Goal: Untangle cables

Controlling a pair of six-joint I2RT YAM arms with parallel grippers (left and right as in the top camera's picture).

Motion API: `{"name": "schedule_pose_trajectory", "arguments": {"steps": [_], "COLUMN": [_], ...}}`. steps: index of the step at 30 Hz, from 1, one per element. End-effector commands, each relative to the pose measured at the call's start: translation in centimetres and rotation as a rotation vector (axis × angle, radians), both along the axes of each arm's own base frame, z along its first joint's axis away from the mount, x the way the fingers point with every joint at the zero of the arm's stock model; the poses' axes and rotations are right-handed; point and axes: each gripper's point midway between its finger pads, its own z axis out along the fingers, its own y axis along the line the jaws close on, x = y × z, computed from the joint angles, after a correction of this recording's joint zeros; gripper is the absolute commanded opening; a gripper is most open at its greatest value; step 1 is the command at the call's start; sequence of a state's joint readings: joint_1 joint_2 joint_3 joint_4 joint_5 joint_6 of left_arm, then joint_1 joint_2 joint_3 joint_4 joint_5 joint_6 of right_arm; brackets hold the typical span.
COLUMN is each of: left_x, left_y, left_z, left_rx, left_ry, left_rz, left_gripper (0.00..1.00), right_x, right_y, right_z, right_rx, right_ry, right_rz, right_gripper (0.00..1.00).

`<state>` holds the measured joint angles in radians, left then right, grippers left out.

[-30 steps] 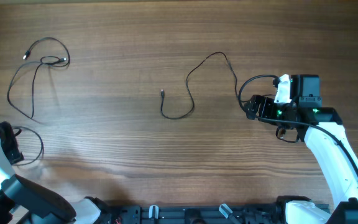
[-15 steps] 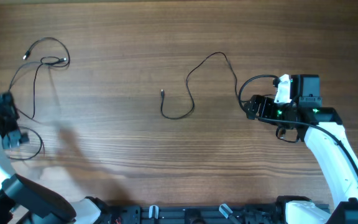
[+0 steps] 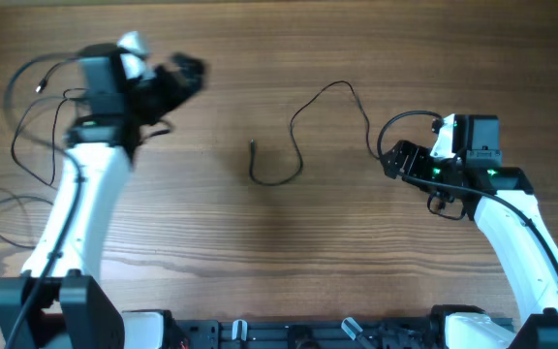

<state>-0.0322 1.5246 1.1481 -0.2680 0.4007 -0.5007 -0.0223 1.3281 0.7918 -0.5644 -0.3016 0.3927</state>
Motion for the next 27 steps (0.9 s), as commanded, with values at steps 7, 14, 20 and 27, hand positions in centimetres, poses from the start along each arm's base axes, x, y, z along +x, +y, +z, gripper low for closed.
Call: {"name": "schedule_pose_trajectory", "arguments": {"steps": [7,14,20,27], "left_x": [1.3,2.3,1.7,1.1], "left_y": [-13.1,-17.3,-19.8,-21.6], "left_z": [-0.8,-6.7,-11.6,-15.7], "left_rx": [0.288,0.288,0.401,0.459], "left_ry": [-0.285,-0.267,-0.280,-0.274], "left_rz": [-0.252,-0.324,-0.462,-0.499], "left_gripper": [1.00,1.00,1.00,0.84], "right_x": [0.1,0.0,-0.1,-0.2], "right_y": [-0.1,-0.1,-0.1,-0.1], "right_z": [0.3,0.3,0.2,0.2], "right_rx": [0.019,0.019,0.018,0.018], "right_ry": [0.010,0.015,0.022,0.024], "right_rz": [-0.069,-0.068,-0.068,-0.069], "right_gripper": [1.00,1.00,1.00,1.00]}}
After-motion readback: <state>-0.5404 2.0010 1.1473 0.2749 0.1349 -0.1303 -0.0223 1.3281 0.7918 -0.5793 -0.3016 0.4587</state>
